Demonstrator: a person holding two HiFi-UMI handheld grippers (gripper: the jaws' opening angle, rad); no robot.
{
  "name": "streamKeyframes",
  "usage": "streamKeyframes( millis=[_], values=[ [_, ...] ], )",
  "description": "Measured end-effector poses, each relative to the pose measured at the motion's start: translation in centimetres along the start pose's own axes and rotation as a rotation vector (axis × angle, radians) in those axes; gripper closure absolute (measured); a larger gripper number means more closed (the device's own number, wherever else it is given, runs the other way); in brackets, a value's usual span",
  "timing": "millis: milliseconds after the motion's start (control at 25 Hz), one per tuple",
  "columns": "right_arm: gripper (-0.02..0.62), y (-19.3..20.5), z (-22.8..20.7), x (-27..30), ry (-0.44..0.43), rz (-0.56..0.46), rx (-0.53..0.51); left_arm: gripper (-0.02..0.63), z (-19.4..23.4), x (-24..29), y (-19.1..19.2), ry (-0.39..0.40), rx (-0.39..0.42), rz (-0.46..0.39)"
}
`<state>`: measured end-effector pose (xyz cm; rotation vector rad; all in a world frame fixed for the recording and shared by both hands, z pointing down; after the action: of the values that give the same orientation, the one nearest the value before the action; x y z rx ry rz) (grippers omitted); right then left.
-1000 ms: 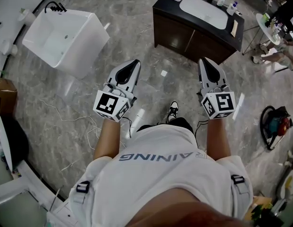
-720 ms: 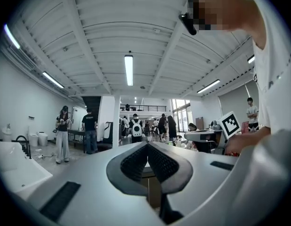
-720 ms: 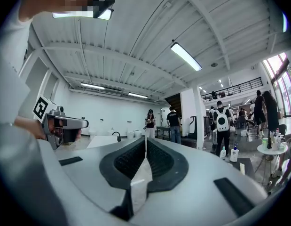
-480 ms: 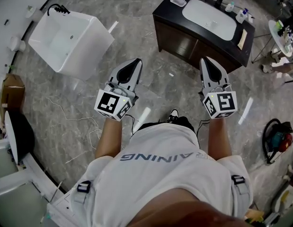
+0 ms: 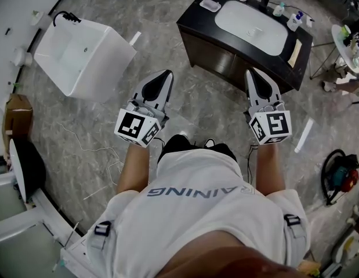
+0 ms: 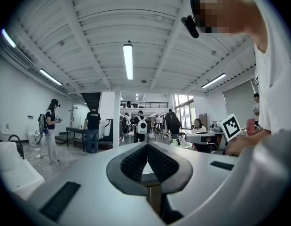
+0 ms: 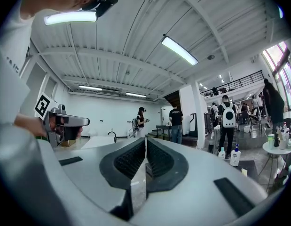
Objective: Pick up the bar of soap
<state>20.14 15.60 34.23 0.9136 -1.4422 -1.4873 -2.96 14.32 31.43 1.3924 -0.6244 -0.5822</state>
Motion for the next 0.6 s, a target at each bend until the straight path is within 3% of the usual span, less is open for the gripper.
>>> streamKeyframes(
  millis=[280,600],
  values=[
    [0.574,0.7,-2.2,2.3,0.023,0.020,-0.011,0.598,1.9,3.9,0.2,0.036,-0.011,-0.003],
    [0.574,-0.1,-5.0,7.7,0.092,0.034,-0.041,0.598,7.1,9.5,-0.4,0.101,-0.020,-0.030]
  ],
)
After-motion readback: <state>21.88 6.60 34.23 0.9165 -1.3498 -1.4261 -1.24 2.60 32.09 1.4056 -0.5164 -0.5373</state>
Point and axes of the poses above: the fingertips, and each gripper's own axes: x forward along the fingers, z to its left, y out of its underside, the point moved 2 cm from there along -x, backward along the fingers, and after that the axes turned 6 degrees about -x, right-handed, at the moved point
